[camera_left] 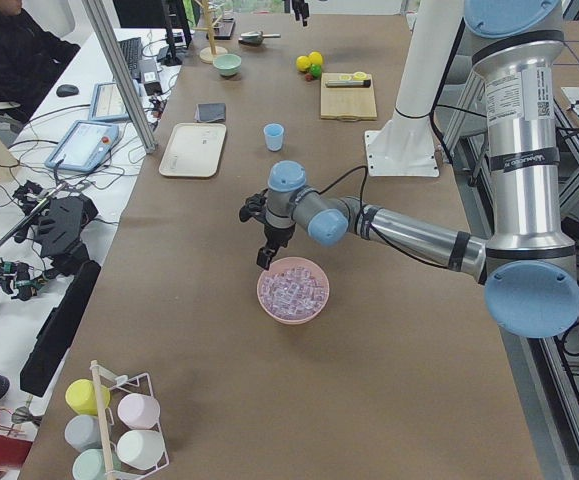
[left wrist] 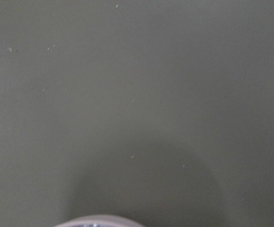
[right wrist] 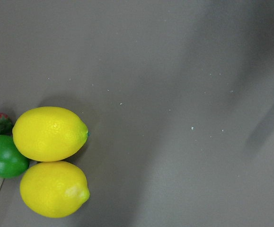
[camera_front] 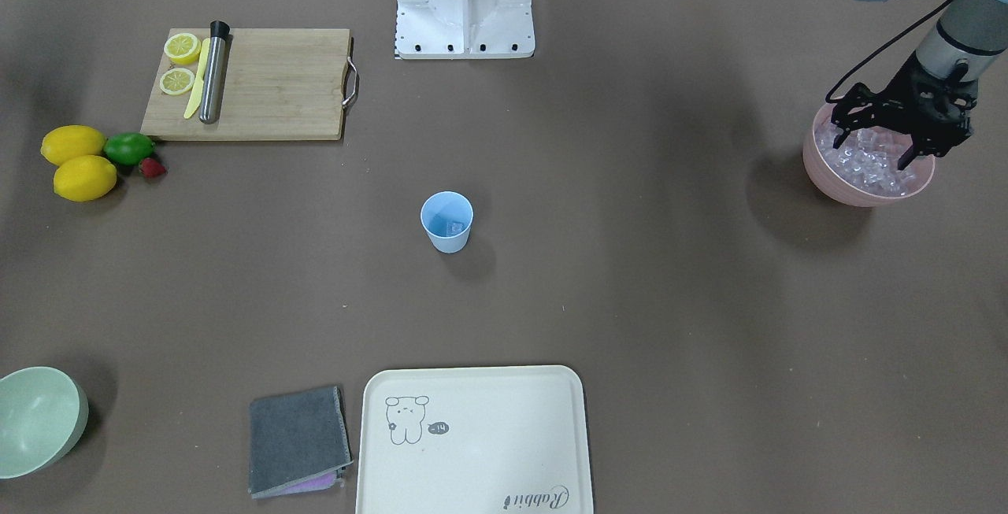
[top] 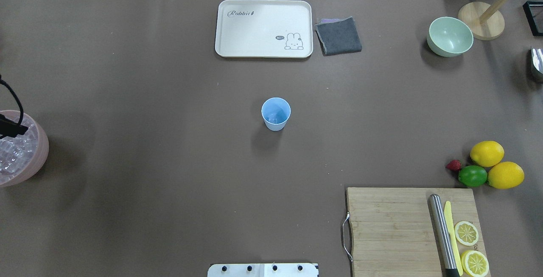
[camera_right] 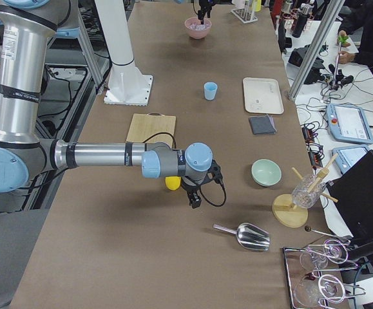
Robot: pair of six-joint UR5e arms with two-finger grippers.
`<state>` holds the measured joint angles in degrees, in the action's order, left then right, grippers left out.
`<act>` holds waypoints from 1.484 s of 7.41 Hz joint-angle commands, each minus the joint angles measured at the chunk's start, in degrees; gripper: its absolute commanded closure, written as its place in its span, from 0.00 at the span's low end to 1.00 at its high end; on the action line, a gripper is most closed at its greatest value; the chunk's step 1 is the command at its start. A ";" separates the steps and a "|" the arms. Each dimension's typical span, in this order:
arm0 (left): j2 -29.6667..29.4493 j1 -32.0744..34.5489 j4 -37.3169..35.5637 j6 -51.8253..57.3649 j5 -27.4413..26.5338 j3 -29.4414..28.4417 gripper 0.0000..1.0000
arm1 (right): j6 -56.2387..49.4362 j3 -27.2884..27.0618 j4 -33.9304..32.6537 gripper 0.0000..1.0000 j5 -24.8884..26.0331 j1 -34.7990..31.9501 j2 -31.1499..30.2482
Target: Put ice and strawberries in cup
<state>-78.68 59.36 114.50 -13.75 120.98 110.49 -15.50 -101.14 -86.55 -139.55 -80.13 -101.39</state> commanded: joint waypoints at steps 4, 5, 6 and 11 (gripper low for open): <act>3.09 -0.03 3.81 0.14 -0.04 -4.23 0.20 | 0.74 2.17 0.59 0.00 0.25 0.06 -0.04; 3.09 -0.64 3.80 -2.13 0.05 -4.58 0.30 | 0.65 2.44 0.68 0.00 0.33 0.06 -0.04; 3.09 -0.65 3.80 -2.24 0.05 -4.76 0.33 | 0.65 3.13 0.68 0.00 0.33 0.06 0.40; 3.97 -1.44 3.98 -6.36 1.36 -4.85 0.41 | 0.74 3.40 0.68 0.00 0.16 0.06 0.49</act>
<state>-74.80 58.47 118.39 -18.86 121.93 105.68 -14.84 -97.78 -85.87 -139.31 -80.07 -100.90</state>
